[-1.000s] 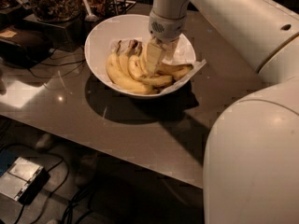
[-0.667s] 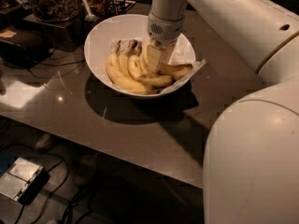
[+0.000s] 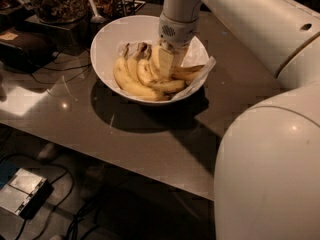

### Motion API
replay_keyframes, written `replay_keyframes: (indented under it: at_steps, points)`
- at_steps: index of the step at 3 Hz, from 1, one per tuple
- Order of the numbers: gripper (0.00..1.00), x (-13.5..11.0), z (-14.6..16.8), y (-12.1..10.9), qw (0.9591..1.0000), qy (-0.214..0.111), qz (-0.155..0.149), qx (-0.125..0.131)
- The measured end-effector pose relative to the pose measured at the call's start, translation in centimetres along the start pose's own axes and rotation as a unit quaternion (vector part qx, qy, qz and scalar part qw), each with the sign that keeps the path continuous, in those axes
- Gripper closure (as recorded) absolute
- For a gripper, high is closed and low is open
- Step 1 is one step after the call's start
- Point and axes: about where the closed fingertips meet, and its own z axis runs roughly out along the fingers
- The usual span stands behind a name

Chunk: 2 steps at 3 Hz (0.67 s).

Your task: Pick banana from white bowl

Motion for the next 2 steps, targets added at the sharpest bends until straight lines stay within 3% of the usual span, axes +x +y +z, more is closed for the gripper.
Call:
replay_keyframes:
  at_steps: [2]
  points:
    - [1.0, 0.2, -2.5, 1.1, 0.9989, -0.031, -0.035, -0.001]
